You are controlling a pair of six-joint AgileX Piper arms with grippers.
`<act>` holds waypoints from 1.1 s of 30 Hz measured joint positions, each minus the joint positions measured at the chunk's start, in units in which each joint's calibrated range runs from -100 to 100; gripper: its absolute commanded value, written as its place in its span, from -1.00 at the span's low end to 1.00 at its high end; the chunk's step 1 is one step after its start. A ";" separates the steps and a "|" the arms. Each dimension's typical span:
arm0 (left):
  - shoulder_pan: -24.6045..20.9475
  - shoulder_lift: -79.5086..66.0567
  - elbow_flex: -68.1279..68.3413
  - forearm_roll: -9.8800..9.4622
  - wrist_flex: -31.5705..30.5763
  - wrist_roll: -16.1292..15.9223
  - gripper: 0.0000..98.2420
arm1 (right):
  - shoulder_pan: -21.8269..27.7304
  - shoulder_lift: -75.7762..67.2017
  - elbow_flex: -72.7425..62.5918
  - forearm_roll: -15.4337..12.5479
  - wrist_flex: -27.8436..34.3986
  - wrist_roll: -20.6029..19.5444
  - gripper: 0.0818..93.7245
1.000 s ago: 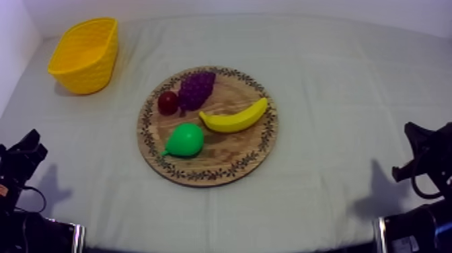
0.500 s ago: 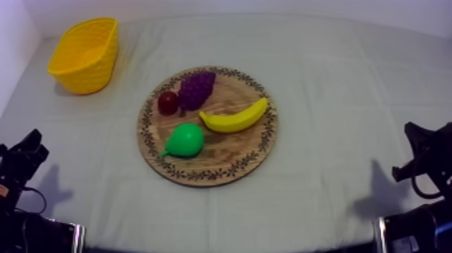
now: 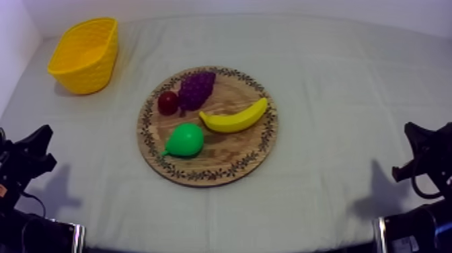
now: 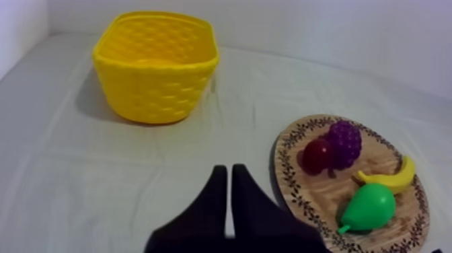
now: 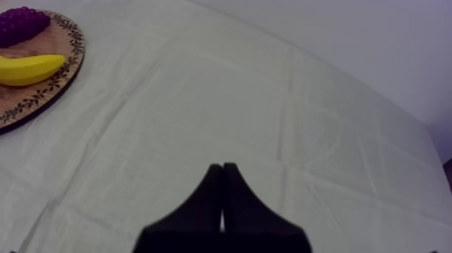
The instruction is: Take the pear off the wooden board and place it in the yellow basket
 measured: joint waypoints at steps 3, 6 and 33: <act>0.61 2.69 -1.85 2.99 0.33 -2.69 -1.00 | 0.00 0.00 0.00 0.00 0.00 0.00 -0.99; 0.89 5.67 -4.69 5.63 1.61 -5.60 -1.00 | 0.00 0.00 0.00 0.00 0.00 0.00 -0.99; 6.17 40.51 -51.74 9.33 37.24 -18.52 -1.00 | 0.00 0.00 0.00 0.00 0.00 0.03 -0.99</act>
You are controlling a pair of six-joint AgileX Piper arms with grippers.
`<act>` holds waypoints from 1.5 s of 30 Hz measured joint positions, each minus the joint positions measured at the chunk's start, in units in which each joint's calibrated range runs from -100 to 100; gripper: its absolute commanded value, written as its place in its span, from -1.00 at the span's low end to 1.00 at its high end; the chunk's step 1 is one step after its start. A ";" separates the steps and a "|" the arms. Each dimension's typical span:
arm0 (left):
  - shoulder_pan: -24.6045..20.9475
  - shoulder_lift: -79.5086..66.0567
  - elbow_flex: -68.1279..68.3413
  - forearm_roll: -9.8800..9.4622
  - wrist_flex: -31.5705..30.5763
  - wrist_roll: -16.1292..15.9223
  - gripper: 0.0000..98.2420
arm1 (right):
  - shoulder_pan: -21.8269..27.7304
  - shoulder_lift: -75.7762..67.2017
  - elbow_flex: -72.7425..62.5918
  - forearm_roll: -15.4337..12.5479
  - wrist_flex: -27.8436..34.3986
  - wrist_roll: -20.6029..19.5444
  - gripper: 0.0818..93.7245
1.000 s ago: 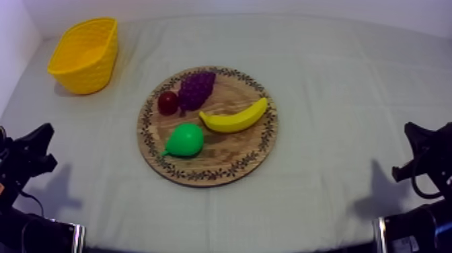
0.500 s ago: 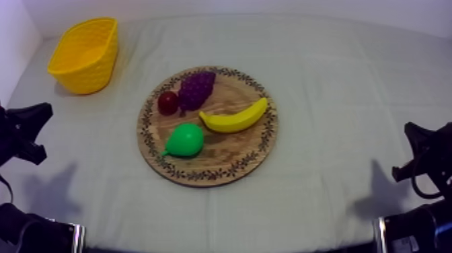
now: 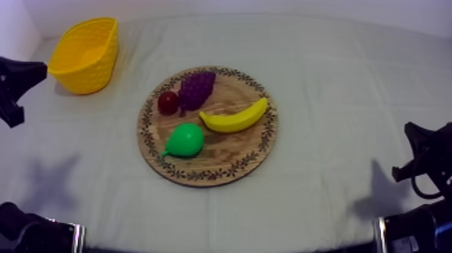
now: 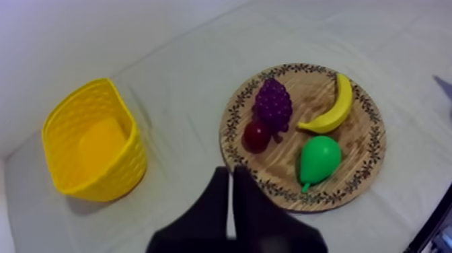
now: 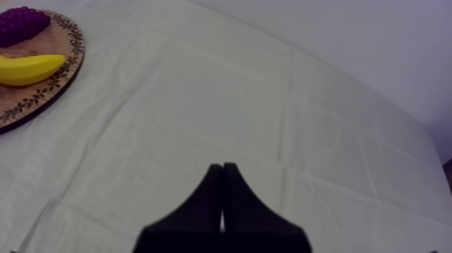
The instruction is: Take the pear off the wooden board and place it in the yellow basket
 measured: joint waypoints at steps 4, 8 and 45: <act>-0.61 5.89 -6.53 0.06 6.05 0.39 -1.00 | 0.00 0.00 0.00 0.00 0.00 0.00 -0.99; -0.79 11.44 -11.93 0.49 11.34 0.64 -1.00 | 0.00 0.00 0.00 0.00 0.00 0.00 -0.99; 25.57 48.55 -32.00 -8.16 20.38 -2.65 -1.00 | 0.00 0.00 0.00 0.00 0.00 0.00 -0.99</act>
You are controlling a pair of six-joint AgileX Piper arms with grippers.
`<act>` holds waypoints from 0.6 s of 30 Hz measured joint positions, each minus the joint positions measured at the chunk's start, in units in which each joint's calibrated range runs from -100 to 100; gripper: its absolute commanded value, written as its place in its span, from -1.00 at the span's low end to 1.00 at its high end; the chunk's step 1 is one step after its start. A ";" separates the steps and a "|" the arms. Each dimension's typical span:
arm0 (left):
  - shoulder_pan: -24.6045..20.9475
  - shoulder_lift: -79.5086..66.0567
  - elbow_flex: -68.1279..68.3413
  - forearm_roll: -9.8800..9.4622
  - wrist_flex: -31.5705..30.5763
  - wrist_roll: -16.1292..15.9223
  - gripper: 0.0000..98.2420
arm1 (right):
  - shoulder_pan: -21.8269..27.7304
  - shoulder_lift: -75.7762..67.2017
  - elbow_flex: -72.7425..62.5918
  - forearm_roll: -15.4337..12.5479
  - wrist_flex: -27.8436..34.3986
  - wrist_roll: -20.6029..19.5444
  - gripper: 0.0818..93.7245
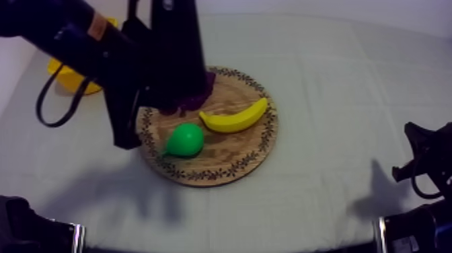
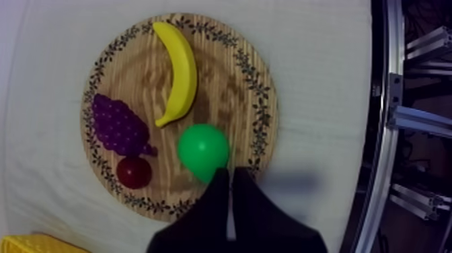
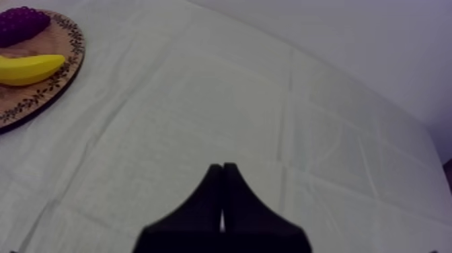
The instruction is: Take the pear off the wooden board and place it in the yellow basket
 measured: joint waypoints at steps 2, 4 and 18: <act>0.12 2.10 -1.88 -0.26 0.83 -0.24 -1.00 | 0.00 0.00 0.00 0.00 0.00 0.00 -0.99; 0.21 3.95 -3.47 -0.54 1.22 -0.24 -1.00 | 0.00 0.00 0.00 0.00 0.00 0.00 -0.99; 1.05 9.21 -3.03 -3.99 -1.30 4.93 -1.00 | 0.00 0.00 0.00 0.00 0.00 0.00 -0.99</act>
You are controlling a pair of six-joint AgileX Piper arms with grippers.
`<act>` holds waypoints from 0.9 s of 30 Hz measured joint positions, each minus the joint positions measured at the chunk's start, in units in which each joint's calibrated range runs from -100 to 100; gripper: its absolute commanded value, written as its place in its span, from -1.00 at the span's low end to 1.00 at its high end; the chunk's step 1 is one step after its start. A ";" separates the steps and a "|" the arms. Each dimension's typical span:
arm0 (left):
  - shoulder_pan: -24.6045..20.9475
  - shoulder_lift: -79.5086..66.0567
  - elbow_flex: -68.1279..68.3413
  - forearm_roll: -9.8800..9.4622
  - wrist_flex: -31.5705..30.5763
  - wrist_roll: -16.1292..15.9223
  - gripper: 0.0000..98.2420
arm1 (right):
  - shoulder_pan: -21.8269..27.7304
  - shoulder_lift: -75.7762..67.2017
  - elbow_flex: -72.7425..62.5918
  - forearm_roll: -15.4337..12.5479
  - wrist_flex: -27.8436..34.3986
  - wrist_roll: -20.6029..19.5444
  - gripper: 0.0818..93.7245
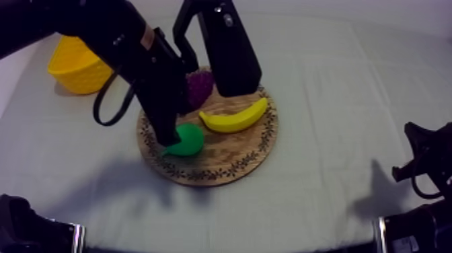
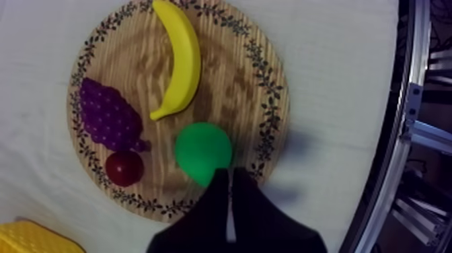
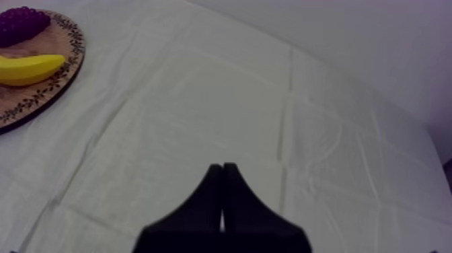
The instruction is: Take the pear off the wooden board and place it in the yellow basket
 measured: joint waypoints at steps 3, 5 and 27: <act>0.12 0.07 1.48 -1.78 -0.73 2.26 -0.97 | 0.00 0.00 0.00 0.00 0.00 0.00 -0.99; 0.16 0.01 2.20 -2.54 -0.96 3.75 -0.88 | 0.00 0.00 0.00 0.00 0.00 0.00 -0.99; -0.85 -1.91 5.25 -2.27 1.35 2.30 0.72 | 0.00 0.00 0.00 0.00 0.00 0.03 -0.99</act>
